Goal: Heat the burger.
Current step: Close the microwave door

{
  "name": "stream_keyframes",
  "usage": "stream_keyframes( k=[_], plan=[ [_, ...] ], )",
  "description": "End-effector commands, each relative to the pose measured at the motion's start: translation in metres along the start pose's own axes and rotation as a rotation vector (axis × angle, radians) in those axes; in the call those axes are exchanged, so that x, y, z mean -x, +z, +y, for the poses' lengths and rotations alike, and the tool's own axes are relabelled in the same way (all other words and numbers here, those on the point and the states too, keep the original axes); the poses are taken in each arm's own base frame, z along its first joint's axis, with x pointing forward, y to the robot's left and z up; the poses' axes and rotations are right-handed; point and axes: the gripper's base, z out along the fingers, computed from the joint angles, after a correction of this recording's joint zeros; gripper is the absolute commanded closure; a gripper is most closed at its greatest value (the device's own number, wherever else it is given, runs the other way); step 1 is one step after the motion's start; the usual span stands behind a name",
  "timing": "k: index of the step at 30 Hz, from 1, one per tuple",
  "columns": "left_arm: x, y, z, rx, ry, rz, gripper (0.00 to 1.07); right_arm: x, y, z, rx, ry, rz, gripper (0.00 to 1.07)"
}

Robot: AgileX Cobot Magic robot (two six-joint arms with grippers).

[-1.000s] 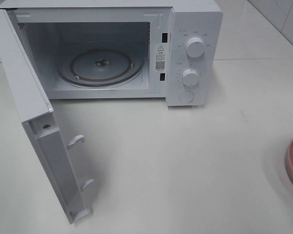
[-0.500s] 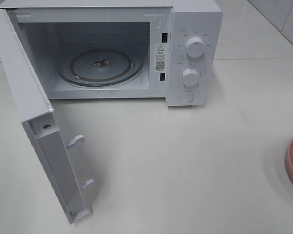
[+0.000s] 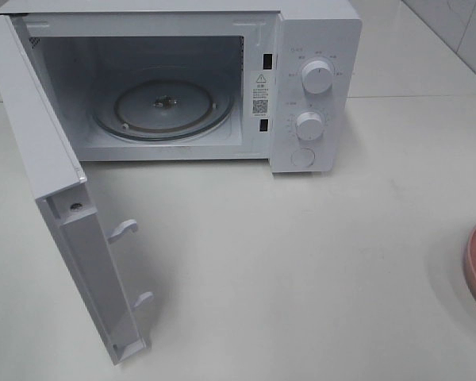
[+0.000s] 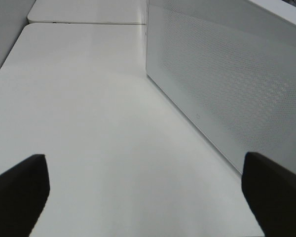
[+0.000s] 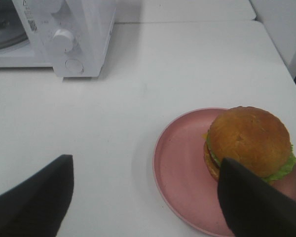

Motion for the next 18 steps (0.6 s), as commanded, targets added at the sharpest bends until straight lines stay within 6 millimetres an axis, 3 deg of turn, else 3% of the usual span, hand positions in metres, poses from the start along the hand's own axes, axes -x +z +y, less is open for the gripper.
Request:
stream_keyframes(
  k=[1, 18],
  plan=[
    [-0.0004, -0.0004, -0.0001, 0.003, -0.001, -0.014, 0.09, -0.0043, -0.0053, 0.0008, -0.013, -0.004, -0.049, 0.31],
    [-0.0003, -0.0002, -0.0001, 0.003, -0.001, -0.013, 0.09, -0.0041, -0.0049, 0.0012, -0.022, 0.0, -0.047, 0.31]
  ],
)
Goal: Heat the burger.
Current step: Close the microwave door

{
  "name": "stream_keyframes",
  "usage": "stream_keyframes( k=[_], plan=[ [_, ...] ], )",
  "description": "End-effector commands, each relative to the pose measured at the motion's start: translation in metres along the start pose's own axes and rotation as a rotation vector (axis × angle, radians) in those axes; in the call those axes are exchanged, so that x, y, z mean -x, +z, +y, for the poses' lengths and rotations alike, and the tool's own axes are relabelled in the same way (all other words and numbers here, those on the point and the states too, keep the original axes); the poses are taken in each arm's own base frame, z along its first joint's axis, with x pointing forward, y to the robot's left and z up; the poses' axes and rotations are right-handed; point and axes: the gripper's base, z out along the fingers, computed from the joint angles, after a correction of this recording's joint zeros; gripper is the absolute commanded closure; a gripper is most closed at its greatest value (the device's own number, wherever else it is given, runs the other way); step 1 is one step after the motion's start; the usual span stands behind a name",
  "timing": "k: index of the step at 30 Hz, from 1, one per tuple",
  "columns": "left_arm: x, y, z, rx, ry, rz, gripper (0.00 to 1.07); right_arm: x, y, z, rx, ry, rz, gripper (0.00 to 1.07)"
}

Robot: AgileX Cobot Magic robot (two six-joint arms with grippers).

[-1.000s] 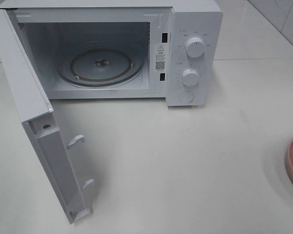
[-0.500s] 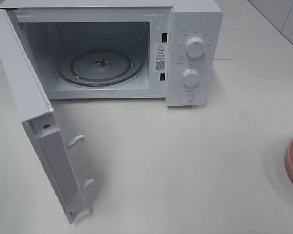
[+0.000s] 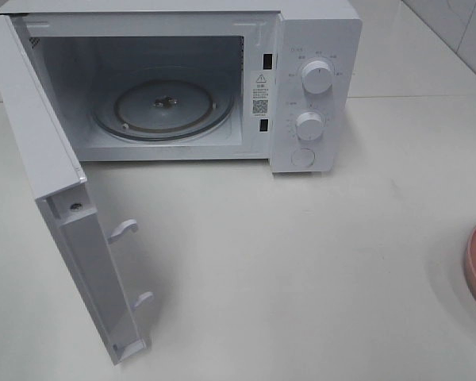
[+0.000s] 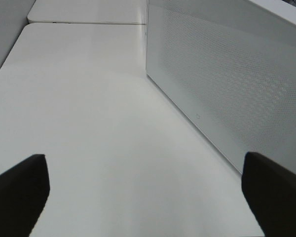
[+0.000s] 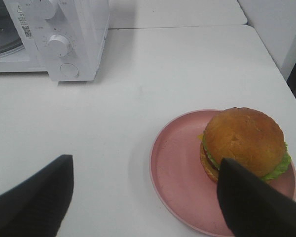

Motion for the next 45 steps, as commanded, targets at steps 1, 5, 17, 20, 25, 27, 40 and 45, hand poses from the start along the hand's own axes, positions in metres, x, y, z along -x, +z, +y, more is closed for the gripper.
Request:
stream_keyframes(
  k=[1, 5, 17, 20, 25, 27, 40, 45],
  plan=[
    [-0.0003, -0.0002, -0.0001, 0.003, -0.001, -0.013, 0.09, -0.0017, -0.003, 0.0, -0.003, -0.003, -0.032, 0.31],
    [-0.0003, -0.0002, -0.0001, 0.003, -0.001, -0.013, 0.09, -0.0017, -0.003, 0.0, -0.003, -0.003, -0.032, 0.31],
    [-0.0003, -0.0002, -0.0001, 0.003, -0.001, -0.013, 0.09, -0.0017, -0.003, 0.0, -0.003, -0.003, -0.032, 0.31],
    [-0.0003, -0.0002, -0.0001, 0.003, -0.001, -0.013, 0.09, -0.0017, -0.003, 0.0, -0.003, -0.003, -0.032, 0.31],
    [-0.0003, -0.0002, -0.0001, 0.003, -0.001, -0.013, 0.09, -0.0017, -0.003, 0.0, -0.003, -0.003, -0.032, 0.31],
    [-0.0003, -0.0002, -0.0001, 0.003, -0.001, -0.013, 0.09, -0.0017, -0.003, 0.0, -0.003, -0.003, -0.032, 0.31],
    [-0.0003, -0.0002, -0.0001, 0.003, -0.003, -0.013, 0.09, -0.0017, -0.003, 0.0, -0.003, -0.003, -0.032, 0.31],
    [0.0052, -0.0043, -0.0001, 0.007, -0.001, -0.055, 0.11, -0.0017, -0.003, 0.0, -0.003, -0.003, -0.032, 0.31]
  ],
)
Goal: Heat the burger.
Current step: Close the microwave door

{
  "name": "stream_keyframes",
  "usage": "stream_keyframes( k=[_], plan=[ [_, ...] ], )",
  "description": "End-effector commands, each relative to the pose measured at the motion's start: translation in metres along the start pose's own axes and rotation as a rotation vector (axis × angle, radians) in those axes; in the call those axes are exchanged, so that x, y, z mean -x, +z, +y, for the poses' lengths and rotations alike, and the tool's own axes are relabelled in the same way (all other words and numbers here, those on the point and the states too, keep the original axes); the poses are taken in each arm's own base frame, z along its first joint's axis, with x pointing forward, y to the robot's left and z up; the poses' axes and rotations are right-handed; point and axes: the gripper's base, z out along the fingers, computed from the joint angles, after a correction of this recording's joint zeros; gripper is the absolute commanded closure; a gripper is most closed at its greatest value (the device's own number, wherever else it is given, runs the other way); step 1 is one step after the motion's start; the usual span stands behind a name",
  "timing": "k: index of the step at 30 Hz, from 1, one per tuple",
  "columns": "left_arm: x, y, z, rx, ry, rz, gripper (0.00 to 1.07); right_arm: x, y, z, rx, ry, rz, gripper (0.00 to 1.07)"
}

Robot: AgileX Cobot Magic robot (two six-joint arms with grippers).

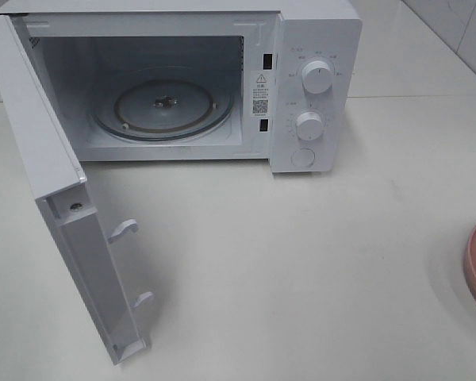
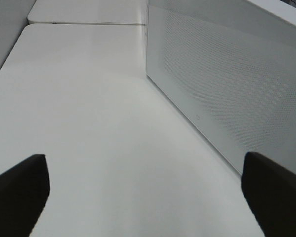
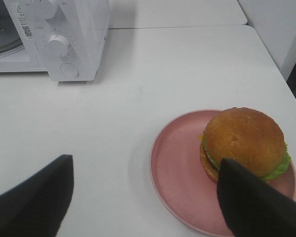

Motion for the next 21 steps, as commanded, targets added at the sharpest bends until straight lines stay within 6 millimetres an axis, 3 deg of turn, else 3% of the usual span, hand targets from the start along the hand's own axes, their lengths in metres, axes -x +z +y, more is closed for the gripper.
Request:
stream_keyframes(
  k=[1, 3, 6, 9, 12, 14, 16, 17, 18, 20, 21],
  plan=[
    [0.005, -0.004, 0.0, 0.007, -0.001, -0.05, 0.11, -0.002, -0.003, 0.0, -0.003, -0.003, -0.032, 0.31],
    [0.008, -0.006, 0.0, 0.011, 0.001, -0.075, 0.2, -0.002, -0.003, 0.0, -0.003, -0.003, -0.032, 0.31],
    [0.008, -0.006, 0.0, 0.011, 0.001, -0.077, 0.25, -0.002, -0.003, 0.0, -0.003, -0.003, -0.032, 0.31],
    [0.012, 0.0, 0.001, 0.011, -0.002, -0.044, 0.54, -0.002, -0.003, 0.0, -0.003, -0.003, -0.032, 0.31],
    [0.014, 0.002, 0.001, 0.012, -0.003, -0.036, 0.59, -0.002, -0.003, 0.0, -0.003, -0.003, -0.032, 0.31],
    [0.026, 0.013, 0.002, 0.009, -0.011, -0.039, 0.76, -0.002, -0.003, 0.0, -0.003, -0.003, -0.032, 0.31],
    [0.029, 0.015, 0.002, 0.008, -0.014, -0.04, 0.8, -0.002, -0.003, 0.0, -0.003, -0.003, -0.032, 0.31],
    [0.035, 0.021, 0.002, 0.01, -0.017, -0.048, 0.91, -0.002, -0.003, 0.0, -0.003, -0.003, -0.032, 0.31],
    [0.035, 0.021, 0.002, 0.01, -0.017, -0.048, 0.91, -0.002, -0.003, 0.0, -0.003, -0.003, -0.032, 0.31],
    [0.041, 0.031, 0.004, 0.018, -0.014, -0.044, 1.07, -0.002, -0.003, 0.0, -0.003, -0.003, -0.032, 0.31],
    [0.041, 0.031, 0.004, 0.018, -0.014, -0.044, 1.07, -0.002, -0.003, 0.0, -0.003, -0.003, -0.032, 0.31]
  ],
)
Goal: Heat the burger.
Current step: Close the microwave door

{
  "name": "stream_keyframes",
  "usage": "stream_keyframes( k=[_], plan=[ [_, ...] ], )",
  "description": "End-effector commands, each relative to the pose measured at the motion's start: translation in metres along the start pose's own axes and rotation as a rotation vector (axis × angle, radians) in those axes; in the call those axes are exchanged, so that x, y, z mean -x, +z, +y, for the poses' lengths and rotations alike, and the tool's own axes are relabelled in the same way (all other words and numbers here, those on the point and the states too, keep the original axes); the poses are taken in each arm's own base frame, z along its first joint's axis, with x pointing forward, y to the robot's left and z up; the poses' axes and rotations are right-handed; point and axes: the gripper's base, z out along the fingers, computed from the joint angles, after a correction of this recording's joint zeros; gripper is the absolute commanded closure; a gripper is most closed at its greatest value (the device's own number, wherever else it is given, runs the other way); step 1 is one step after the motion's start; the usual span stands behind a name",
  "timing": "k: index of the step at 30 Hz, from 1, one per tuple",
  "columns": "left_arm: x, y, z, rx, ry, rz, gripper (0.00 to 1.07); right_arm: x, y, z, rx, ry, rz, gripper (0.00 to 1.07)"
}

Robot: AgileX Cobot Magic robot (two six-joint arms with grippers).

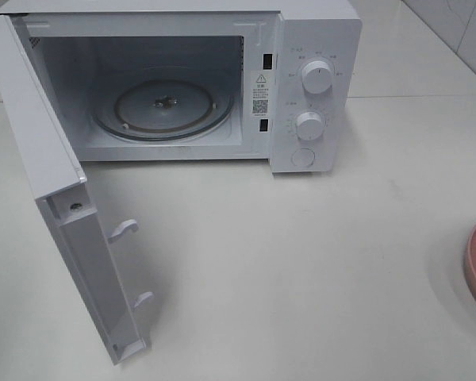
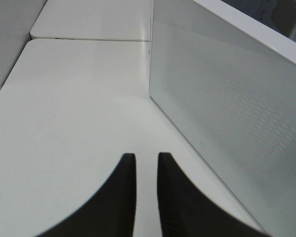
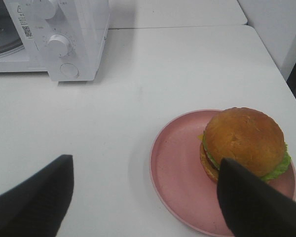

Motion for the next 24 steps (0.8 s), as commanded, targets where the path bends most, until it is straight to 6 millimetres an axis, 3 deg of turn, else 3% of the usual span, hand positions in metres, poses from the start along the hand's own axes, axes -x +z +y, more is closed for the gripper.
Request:
stream_keyframes(
  k=[1, 8, 15, 24],
  plan=[
    [0.012, 0.015, 0.002, 0.013, -0.003, -0.051, 1.07, -0.002, -0.003, 0.0, -0.003, -0.003, -0.032, 0.31],
    [0.014, 0.042, 0.005, 0.026, -0.014, -0.152, 1.07, -0.002, -0.003, 0.0, -0.003, -0.003, -0.032, 0.31],
    [0.006, 0.078, 0.01, 0.05, -0.018, -0.225, 1.07, -0.002, -0.003, 0.0, -0.003, -0.003, -0.032, 0.31],
    [-0.007, 0.109, 0.015, 0.073, -0.022, -0.25, 1.07, -0.002, -0.003, 0.0, -0.003, -0.003, -0.032, 0.31]
  ],
)
